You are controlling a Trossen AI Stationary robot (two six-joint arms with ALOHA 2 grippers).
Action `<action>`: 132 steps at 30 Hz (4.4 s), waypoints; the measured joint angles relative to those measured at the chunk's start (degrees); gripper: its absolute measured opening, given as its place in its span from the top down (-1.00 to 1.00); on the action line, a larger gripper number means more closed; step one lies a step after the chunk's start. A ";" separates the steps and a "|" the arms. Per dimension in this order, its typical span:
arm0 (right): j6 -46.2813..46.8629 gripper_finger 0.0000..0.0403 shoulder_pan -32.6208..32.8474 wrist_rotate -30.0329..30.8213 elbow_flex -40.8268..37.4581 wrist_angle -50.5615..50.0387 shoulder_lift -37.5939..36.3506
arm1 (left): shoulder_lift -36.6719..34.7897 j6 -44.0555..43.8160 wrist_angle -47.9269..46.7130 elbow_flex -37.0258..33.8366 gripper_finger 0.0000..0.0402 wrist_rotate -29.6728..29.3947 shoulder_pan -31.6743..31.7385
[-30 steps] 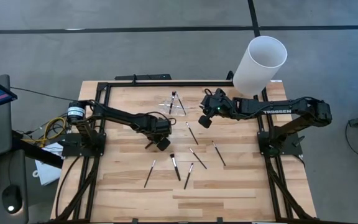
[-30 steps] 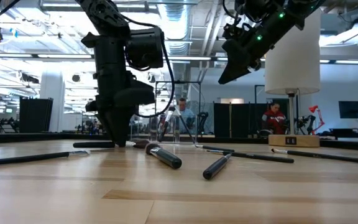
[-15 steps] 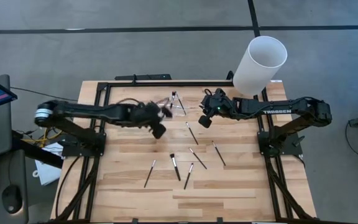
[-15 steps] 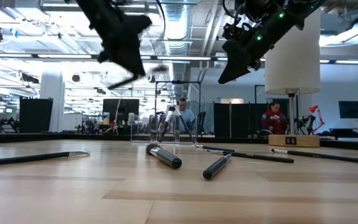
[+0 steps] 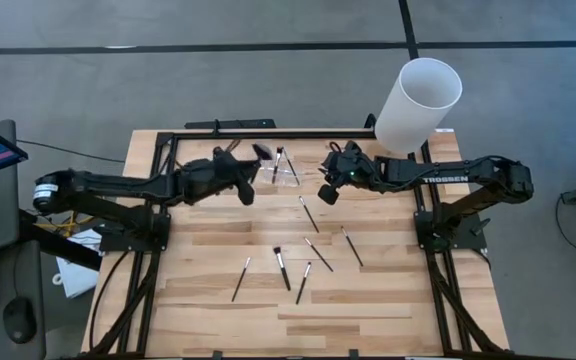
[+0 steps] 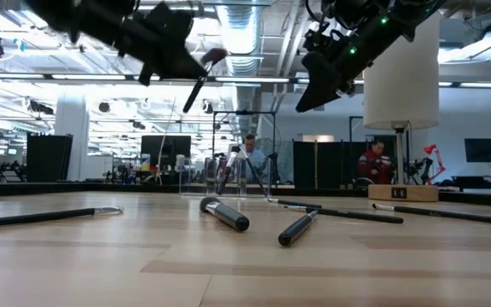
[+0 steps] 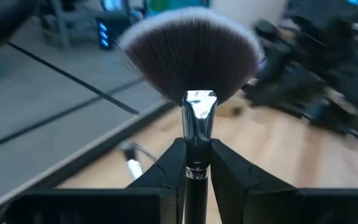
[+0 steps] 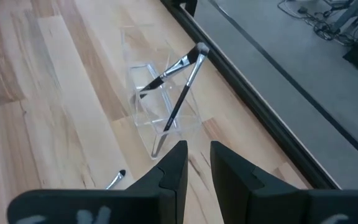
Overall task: Pick & Place Makeup Supplies
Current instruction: Put the makeup brush into the transparent organizer
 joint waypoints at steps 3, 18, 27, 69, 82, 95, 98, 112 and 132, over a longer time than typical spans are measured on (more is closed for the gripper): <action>-0.05 0.70 0.00 0.00 0.02 0.80 0.71 | -0.03 0.73 8.69 -4.92 0.72 0.00 3.75; -2.00 0.70 -0.87 -0.22 0.00 6.09 4.04 | 9.82 -3.33 36.11 -14.56 0.71 1.81 11.82; -2.59 0.70 -0.87 -0.22 0.00 6.17 3.82 | 22.30 -2.92 49.95 -14.62 0.71 0.98 11.90; -3.56 0.70 -1.73 -0.22 0.00 6.17 3.84 | 38.92 -10.22 48.20 -8.00 0.72 -1.93 12.69; -3.56 0.70 -1.70 -0.24 0.00 6.17 3.87 | 38.92 -11.82 47.53 -8.00 0.62 -1.40 12.66; -3.50 0.70 -1.70 -0.26 0.00 6.13 3.87 | 38.13 -11.90 46.38 -8.02 0.62 -1.17 12.07; -3.09 0.70 -1.70 -0.24 0.00 6.13 3.87 | 35.32 -11.87 46.22 -8.45 0.62 0.29 12.07; 2.73 0.70 -1.60 -1.38 0.00 6.15 3.87 | 10.29 -4.74 37.52 -16.91 0.62 2.34 6.28; 10.52 0.70 7.78 3.98 0.00 6.39 3.89 | 5.73 -1.17 43.34 -18.75 0.62 33.23 3.47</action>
